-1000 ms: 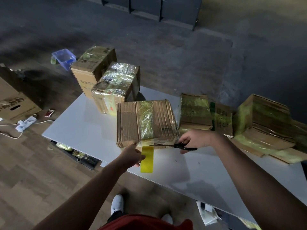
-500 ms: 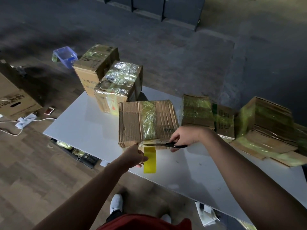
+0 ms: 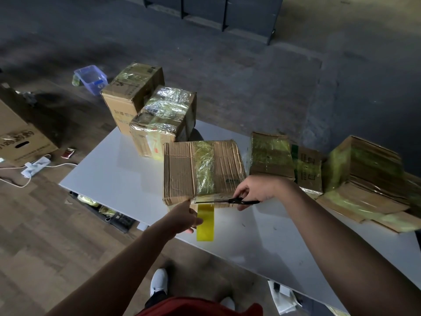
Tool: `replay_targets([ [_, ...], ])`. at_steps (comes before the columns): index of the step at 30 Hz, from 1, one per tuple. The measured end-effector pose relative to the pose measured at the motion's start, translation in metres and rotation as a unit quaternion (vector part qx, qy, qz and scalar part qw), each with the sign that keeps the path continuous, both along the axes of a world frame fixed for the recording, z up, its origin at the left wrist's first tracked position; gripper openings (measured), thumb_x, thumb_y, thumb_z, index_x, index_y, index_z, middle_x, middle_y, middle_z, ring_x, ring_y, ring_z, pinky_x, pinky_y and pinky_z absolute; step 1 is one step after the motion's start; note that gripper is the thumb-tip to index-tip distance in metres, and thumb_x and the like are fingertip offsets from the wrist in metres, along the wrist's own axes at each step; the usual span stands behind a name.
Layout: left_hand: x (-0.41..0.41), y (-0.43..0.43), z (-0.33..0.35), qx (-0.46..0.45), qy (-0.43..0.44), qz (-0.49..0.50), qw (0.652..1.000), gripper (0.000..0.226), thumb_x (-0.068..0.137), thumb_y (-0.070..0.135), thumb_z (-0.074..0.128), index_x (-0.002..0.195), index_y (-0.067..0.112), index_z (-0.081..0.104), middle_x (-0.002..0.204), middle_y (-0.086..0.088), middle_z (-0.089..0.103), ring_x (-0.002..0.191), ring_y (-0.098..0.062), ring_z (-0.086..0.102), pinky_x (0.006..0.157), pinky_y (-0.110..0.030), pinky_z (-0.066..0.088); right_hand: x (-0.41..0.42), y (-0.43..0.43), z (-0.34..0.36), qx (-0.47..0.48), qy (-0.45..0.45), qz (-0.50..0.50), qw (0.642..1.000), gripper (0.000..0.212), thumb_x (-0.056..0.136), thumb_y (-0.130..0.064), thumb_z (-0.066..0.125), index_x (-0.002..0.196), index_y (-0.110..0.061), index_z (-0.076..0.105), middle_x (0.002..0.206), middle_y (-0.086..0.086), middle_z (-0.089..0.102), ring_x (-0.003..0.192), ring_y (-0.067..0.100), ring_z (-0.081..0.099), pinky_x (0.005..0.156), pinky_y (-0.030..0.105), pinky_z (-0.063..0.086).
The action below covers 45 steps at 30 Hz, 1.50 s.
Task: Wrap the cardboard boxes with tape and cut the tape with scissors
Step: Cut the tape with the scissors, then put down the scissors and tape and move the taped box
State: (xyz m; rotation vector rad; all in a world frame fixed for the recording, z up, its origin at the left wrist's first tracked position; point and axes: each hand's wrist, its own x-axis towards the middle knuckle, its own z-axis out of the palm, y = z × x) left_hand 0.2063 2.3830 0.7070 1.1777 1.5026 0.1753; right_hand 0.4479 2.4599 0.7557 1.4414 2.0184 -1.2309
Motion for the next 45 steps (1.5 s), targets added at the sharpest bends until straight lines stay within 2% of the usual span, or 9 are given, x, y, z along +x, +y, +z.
replay_targets([
  [15,0.0,0.002,0.0,-0.002,0.008,-0.005,1.0,0.069,0.087,0.003,0.067,0.144,-0.001,0.028,0.089,-0.002,0.055,0.07,-0.012,0.06,0.053,-0.017,0.053,-0.005,0.001,0.002,0.002,-0.015,0.008,1.0,0.036,0.073,-0.053,0.076,0.105,-0.036,0.07,0.096,-0.009,0.069,0.079,0.01,0.058,0.064,0.026,0.046],
  [22,0.0,0.001,0.0,0.001,0.011,-0.012,1.0,0.066,0.086,0.003,0.068,0.141,-0.003,0.031,0.087,-0.002,0.055,0.067,-0.012,0.061,0.053,-0.018,0.054,-0.002,-0.002,0.0,0.018,-0.006,0.009,1.0,0.026,0.076,-0.043,0.078,0.101,-0.036,0.072,0.076,-0.019,0.067,0.061,-0.006,0.054,0.058,0.02,0.039],
  [26,0.001,-0.005,-0.006,0.009,0.008,-0.015,1.0,0.094,0.084,0.0,0.068,0.153,0.006,0.004,0.083,-0.004,0.061,0.063,-0.014,0.06,0.056,-0.022,0.053,-0.003,-0.007,0.003,0.032,-0.031,0.026,0.999,0.035,0.076,-0.039,0.079,0.108,-0.03,0.071,0.087,-0.014,0.067,0.071,0.001,0.054,0.059,0.019,0.038],
  [29,0.003,-0.008,-0.008,0.017,0.009,-0.019,1.0,0.101,0.083,-0.001,0.069,0.153,0.009,-0.003,0.098,-0.01,0.065,0.065,-0.014,0.061,0.055,-0.021,0.053,-0.001,-0.017,0.001,0.015,-0.028,0.011,0.999,0.04,0.075,-0.042,0.079,0.111,-0.029,0.069,0.098,-0.011,0.067,0.082,0.007,0.058,0.064,0.019,0.042],
  [33,0.01,-0.005,-0.009,0.025,0.057,-0.028,0.998,0.074,0.083,0.004,0.07,0.144,-0.003,0.028,0.118,-0.02,0.062,0.08,-0.025,0.066,0.07,-0.033,0.057,0.02,-0.036,-0.008,0.016,-0.007,-0.062,0.998,0.031,0.074,-0.045,0.079,0.1,-0.03,0.07,0.092,-0.009,0.067,0.075,0.007,0.057,0.064,0.021,0.042],
  [36,0.024,-0.008,-0.011,0.038,0.079,-0.05,0.995,0.035,0.083,0.005,0.067,0.113,-0.01,0.059,0.107,-0.025,0.066,0.079,-0.027,0.064,0.077,-0.039,0.057,0.048,-0.055,-0.016,0.004,-0.009,-0.12,0.993,0.027,0.074,-0.049,0.078,0.095,-0.034,0.069,0.089,-0.005,0.07,0.068,0.009,0.056,0.064,0.023,0.042],
  [40,0.056,-0.018,-0.02,0.026,0.025,-0.033,0.999,0.015,0.086,0.002,0.061,0.101,0.001,0.063,0.093,-0.015,0.06,0.078,-0.023,0.056,0.073,-0.033,0.049,0.08,-0.09,-0.03,0.014,-0.017,-0.193,0.981,0.032,0.075,-0.045,0.078,0.101,-0.028,0.069,0.093,-0.008,0.068,0.075,0.006,0.061,0.06,0.016,0.044],
  [43,0.086,-0.022,-0.028,0.013,-0.015,-0.019,1.0,0.021,0.088,0.0,0.056,0.105,0.004,0.067,0.097,-0.015,0.064,0.091,-0.028,0.06,0.082,-0.036,0.05,0.097,-0.117,-0.051,0.084,-0.078,-0.232,0.966,0.029,0.081,-0.039,0.072,0.1,-0.018,0.07,0.098,0.001,0.069,0.088,0.018,0.064,0.071,0.028,0.049],
  [45,0.107,-0.024,-0.033,-0.014,-0.053,0.019,0.998,0.022,0.089,-0.002,0.052,0.101,0.008,0.067,0.093,-0.015,0.064,0.085,-0.028,0.061,0.077,-0.033,0.05,0.105,-0.136,-0.068,0.134,-0.122,-0.254,0.95,0.03,0.085,-0.037,0.065,0.1,-0.011,0.067,0.098,0.008,0.069,0.093,0.025,0.064,0.074,0.029,0.048],
])
